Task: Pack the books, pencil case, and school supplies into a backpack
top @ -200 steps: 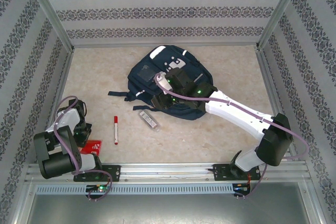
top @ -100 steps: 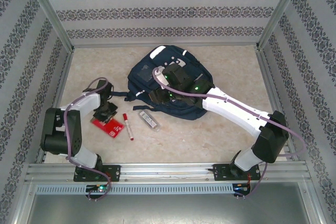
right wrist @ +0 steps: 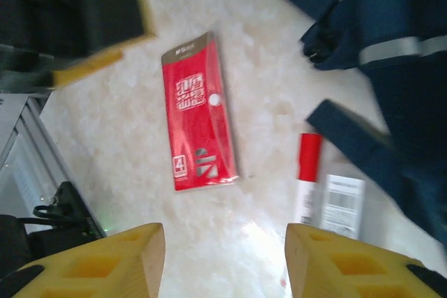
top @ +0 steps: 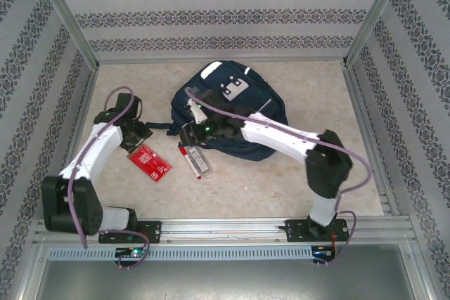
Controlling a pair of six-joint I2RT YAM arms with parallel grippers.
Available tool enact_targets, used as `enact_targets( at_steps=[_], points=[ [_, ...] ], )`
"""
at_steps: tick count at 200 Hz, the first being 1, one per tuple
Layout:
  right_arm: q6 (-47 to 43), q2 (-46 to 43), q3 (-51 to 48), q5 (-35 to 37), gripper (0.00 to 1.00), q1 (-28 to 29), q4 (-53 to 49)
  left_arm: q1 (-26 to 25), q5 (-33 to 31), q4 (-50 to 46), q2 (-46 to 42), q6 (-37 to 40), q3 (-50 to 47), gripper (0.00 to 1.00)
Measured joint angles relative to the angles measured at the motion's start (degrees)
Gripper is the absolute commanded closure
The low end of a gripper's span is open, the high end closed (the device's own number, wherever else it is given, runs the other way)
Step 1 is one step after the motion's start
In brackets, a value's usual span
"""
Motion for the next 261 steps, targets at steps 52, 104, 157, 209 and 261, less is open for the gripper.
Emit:
enact_targets(
  at_steps=[52, 104, 157, 209, 261],
  points=[
    [4.5, 19.2, 16.1, -5.8, 0.53, 3.1, 0.4, 10.9, 2.1, -1.9, 1.1, -0.3, -9.8, 0.56],
    [6.9, 31.7, 28.3, -6.8, 0.54, 3.5, -1.6, 11.0, 10.8, 8.1, 3.6, -0.7, -17.9, 0.67],
    [7.0, 36.9, 32.8, -7.7, 0.58, 3.6, -4.7, 11.3, 11.8, 9.6, 4.6, -0.6, -19.1, 0.81],
    [9.3, 36.9, 33.1, -15.3, 0.62, 4.9, -2.7, 11.6, 11.6, 9.1, 4.8, -0.2, -19.0, 0.83],
    [12.0, 36.9, 33.1, -20.9, 0.95, 5.0, 0.3, 11.6, 11.8, 9.0, 4.5, 0.5, -19.0, 0.79]
  ],
)
